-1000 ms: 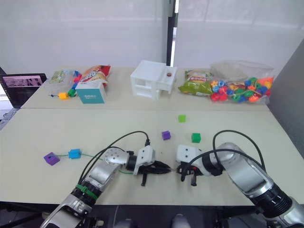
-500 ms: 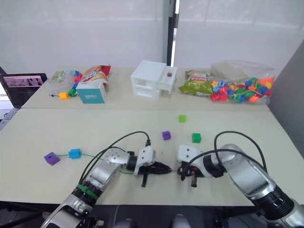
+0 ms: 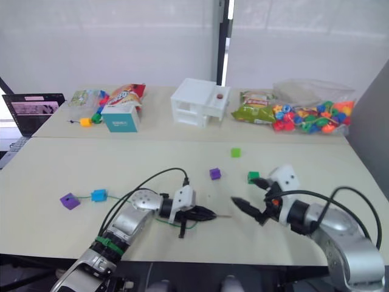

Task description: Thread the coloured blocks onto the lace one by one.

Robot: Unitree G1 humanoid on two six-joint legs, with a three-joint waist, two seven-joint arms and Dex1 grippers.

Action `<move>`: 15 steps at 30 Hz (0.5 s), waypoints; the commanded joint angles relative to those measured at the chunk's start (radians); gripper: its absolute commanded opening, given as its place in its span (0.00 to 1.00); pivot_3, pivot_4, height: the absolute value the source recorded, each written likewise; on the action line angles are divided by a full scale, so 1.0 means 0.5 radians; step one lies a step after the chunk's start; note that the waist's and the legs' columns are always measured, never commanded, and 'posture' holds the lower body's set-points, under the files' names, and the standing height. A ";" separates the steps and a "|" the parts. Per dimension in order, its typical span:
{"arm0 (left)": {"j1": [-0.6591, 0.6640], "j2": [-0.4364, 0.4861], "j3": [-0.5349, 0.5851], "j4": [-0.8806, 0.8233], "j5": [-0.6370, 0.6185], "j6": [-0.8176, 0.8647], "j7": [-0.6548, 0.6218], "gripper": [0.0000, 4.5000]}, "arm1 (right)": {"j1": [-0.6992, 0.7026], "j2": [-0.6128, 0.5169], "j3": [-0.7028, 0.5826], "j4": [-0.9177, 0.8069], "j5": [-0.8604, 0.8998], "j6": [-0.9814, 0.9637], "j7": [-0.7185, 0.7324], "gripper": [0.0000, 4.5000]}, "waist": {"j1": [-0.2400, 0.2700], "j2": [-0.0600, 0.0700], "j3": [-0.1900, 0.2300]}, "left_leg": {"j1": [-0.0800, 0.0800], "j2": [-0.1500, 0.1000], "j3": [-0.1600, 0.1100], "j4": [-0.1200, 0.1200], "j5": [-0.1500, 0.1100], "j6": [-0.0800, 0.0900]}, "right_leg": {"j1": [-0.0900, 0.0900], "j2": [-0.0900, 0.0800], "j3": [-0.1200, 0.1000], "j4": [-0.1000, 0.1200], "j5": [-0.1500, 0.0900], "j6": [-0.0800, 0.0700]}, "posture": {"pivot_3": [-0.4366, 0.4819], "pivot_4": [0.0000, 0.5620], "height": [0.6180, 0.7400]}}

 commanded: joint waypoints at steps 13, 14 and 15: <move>0.062 0.062 0.053 -0.164 -0.031 0.081 0.047 0.00 | -0.221 0.484 0.132 0.664 -0.570 -0.912 -0.902 0.99 | -0.035 0.008 -0.003 | 0.011 0.000 0.004 -0.006 0.002 -0.002 | 0.001 0.000 0.005 0.004 0.000 0.000 | 0.48 0.27 1.00; 0.067 0.062 0.053 -0.173 -0.030 0.085 0.053 0.00 | -0.243 0.485 0.148 0.701 -0.582 -0.937 -0.914 0.99 | -0.033 0.008 -0.003 | 0.011 0.000 0.004 -0.007 0.002 -0.002 | 0.001 0.000 0.005 0.005 0.000 0.000 | 0.48 0.27 1.00; 0.070 0.063 0.053 -0.181 -0.029 0.089 0.059 0.00 | -0.262 0.485 0.167 0.733 -0.593 -0.967 -0.920 0.99 | -0.030 0.008 -0.003 | 0.011 0.000 0.004 -0.007 0.002 -0.002 | 0.001 0.000 0.005 0.005 0.000 0.000 | 0.48 0.27 1.00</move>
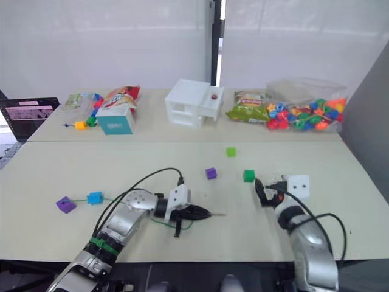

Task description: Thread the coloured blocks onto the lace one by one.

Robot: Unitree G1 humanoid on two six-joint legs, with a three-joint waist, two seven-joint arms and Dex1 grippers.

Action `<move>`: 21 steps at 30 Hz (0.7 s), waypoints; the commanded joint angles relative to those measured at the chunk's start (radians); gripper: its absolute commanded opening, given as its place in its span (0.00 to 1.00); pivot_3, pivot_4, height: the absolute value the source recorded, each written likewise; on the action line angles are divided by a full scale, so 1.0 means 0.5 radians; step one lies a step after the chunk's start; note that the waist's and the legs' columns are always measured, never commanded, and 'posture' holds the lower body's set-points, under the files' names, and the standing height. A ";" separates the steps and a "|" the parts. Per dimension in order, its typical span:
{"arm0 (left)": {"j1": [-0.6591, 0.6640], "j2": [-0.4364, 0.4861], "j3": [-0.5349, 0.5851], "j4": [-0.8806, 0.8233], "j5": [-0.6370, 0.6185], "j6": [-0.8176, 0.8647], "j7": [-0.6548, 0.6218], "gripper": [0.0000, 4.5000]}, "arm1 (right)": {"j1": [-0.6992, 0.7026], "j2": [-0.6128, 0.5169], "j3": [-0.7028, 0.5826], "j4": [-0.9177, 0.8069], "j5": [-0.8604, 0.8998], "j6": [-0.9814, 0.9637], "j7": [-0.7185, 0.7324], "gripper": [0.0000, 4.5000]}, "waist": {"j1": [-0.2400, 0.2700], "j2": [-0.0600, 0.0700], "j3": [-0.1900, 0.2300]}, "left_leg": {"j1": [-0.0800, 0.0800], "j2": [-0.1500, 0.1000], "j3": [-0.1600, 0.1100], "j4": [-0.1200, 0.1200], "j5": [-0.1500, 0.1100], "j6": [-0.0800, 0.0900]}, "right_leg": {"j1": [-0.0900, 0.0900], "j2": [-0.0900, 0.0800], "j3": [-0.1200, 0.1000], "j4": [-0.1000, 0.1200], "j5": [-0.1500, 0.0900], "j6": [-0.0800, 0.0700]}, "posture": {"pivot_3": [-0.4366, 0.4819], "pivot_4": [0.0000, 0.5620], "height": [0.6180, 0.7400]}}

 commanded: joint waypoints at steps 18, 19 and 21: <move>0.025 0.032 0.011 -0.119 -0.010 0.018 0.080 0.00 | -0.257 0.100 0.255 0.432 -0.095 -0.227 -0.168 0.88 | -0.003 0.000 0.000 | 0.000 0.000 0.000 -0.001 0.000 0.000 | 0.000 0.000 0.000 -0.001 0.000 0.000 | 0.48 0.27 1.00; 0.028 0.034 0.011 -0.127 -0.012 0.021 0.080 0.00 | -0.281 0.107 0.253 0.477 -0.099 -0.248 -0.182 0.83 | -0.005 0.000 0.000 | 0.000 0.000 0.000 -0.001 0.000 0.000 | 0.000 0.000 0.000 -0.001 0.000 0.000 | 0.48 0.27 1.00; 0.031 0.035 0.009 -0.133 -0.015 0.024 0.081 0.00 | -0.309 0.111 0.256 0.528 -0.102 -0.275 -0.192 0.68 | -0.010 0.000 0.000 | 0.000 0.000 0.000 -0.001 0.000 0.000 | -0.001 0.000 0.000 -0.001 0.000 0.000 | 0.48 0.27 1.00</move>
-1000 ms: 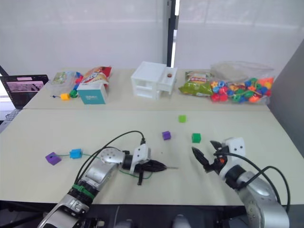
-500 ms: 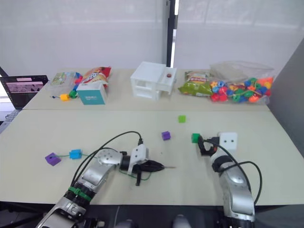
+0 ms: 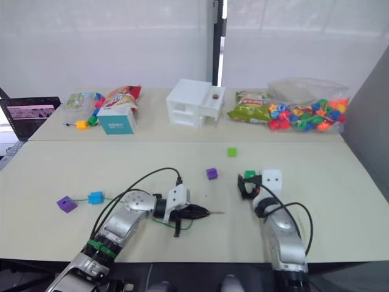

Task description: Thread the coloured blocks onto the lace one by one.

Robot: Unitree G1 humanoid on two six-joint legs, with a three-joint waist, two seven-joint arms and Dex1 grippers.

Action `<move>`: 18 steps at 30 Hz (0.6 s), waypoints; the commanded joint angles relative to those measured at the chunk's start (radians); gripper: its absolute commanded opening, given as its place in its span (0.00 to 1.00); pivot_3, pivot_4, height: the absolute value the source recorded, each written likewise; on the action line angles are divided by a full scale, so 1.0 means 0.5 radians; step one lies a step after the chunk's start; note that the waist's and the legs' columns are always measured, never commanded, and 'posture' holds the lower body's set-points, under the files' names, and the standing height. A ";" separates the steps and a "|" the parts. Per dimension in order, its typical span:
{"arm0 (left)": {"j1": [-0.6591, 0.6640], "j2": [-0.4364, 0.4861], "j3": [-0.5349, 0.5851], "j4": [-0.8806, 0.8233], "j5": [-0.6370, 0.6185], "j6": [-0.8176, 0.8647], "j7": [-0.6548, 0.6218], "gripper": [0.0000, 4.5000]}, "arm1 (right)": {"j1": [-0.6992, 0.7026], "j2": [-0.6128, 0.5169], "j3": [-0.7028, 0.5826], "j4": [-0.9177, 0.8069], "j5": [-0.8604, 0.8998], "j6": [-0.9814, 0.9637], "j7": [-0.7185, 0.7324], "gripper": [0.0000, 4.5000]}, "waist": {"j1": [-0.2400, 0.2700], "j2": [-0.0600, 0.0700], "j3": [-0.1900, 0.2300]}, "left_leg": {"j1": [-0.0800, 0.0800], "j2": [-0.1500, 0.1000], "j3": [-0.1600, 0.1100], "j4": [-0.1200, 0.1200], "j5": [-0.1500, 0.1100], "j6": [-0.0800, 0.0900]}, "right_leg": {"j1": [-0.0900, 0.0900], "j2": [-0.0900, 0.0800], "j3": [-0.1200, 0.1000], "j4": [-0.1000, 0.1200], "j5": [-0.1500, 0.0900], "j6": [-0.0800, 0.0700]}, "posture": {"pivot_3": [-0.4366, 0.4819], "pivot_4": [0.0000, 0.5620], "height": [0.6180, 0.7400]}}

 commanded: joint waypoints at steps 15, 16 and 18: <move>0.051 -0.047 0.022 -0.081 -0.087 0.021 0.002 0.00 | 0.550 -0.048 0.169 -0.836 0.085 0.214 0.122 0.27 | -0.013 0.001 0.000 | -0.001 0.000 -0.001 -0.001 -0.001 0.001 | 0.000 0.000 0.000 -0.001 0.000 0.000 | 0.48 0.27 1.00; 0.056 -0.052 0.024 -0.084 -0.095 0.027 0.000 0.00 | 0.640 -0.056 0.179 -0.945 0.103 0.267 0.124 0.27 | -0.012 0.001 0.000 | -0.001 0.000 -0.002 -0.002 -0.001 0.001 | 0.000 0.000 -0.001 -0.001 0.000 0.000 | 0.48 0.27 1.00; 0.057 -0.057 0.021 -0.082 -0.105 0.034 -0.006 0.00 | 0.770 -0.054 0.189 -1.105 0.135 0.354 0.110 0.27 | -0.012 0.000 0.000 | -0.001 0.000 -0.003 -0.002 -0.001 0.002 | 0.001 0.000 -0.001 -0.002 0.000 0.000 | 0.48 0.27 1.00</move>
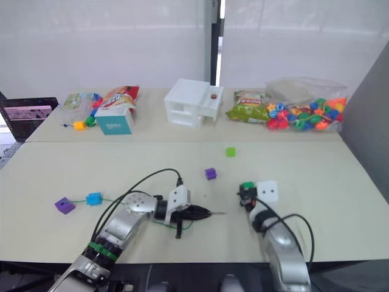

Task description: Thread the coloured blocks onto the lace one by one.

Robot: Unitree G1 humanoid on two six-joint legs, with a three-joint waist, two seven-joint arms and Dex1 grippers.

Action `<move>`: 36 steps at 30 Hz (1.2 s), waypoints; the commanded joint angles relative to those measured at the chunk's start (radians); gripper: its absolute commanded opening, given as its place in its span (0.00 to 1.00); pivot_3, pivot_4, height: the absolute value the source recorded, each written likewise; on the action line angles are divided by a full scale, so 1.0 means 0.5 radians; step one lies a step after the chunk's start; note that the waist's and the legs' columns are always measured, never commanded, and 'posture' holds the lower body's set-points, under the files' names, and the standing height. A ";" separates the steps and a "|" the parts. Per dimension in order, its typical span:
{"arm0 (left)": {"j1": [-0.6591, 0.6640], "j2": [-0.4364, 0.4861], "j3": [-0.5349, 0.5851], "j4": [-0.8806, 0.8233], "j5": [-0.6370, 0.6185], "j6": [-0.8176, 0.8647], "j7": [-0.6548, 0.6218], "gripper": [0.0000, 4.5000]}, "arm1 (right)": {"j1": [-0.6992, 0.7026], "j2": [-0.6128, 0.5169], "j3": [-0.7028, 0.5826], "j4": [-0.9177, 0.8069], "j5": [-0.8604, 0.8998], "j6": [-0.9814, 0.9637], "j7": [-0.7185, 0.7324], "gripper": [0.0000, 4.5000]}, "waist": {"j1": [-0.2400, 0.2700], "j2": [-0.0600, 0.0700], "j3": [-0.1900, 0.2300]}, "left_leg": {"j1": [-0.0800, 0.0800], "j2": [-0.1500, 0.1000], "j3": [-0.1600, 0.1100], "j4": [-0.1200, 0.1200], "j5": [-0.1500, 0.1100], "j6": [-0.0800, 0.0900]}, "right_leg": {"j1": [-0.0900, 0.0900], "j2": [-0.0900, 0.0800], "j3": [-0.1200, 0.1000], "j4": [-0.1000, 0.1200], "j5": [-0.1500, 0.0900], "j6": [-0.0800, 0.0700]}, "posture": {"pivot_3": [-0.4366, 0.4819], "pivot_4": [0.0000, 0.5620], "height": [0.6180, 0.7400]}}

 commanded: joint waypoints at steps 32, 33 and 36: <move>-0.108 -0.085 -0.011 0.148 -0.011 -0.046 -0.137 0.00 | -0.212 -0.943 -0.433 -0.389 0.862 0.611 0.668 0.99 | 0.031 -0.001 0.001 | 0.004 0.000 0.005 0.003 0.000 0.000 | 0.010 0.001 0.001 -0.011 0.000 0.001 | 0.48 0.27 1.00; -0.103 -0.080 -0.012 0.132 -0.012 -0.040 -0.134 0.00 | -0.293 -1.073 -0.368 -0.293 0.826 0.586 0.785 0.99 | 0.029 -0.001 0.001 | 0.004 0.001 0.005 0.001 0.000 0.001 | 0.012 0.002 0.000 -0.014 -0.001 0.001 | 0.48 0.27 1.00; -0.096 -0.057 -0.006 0.097 -0.014 -0.029 -0.127 0.00 | -0.488 -1.317 -0.183 -0.092 0.736 0.539 1.044 0.99 | 0.032 -0.001 0.001 | 0.009 0.004 0.002 0.000 -0.001 0.002 | 0.016 0.005 -0.001 -0.012 -0.001 0.000 | 0.48 0.27 1.00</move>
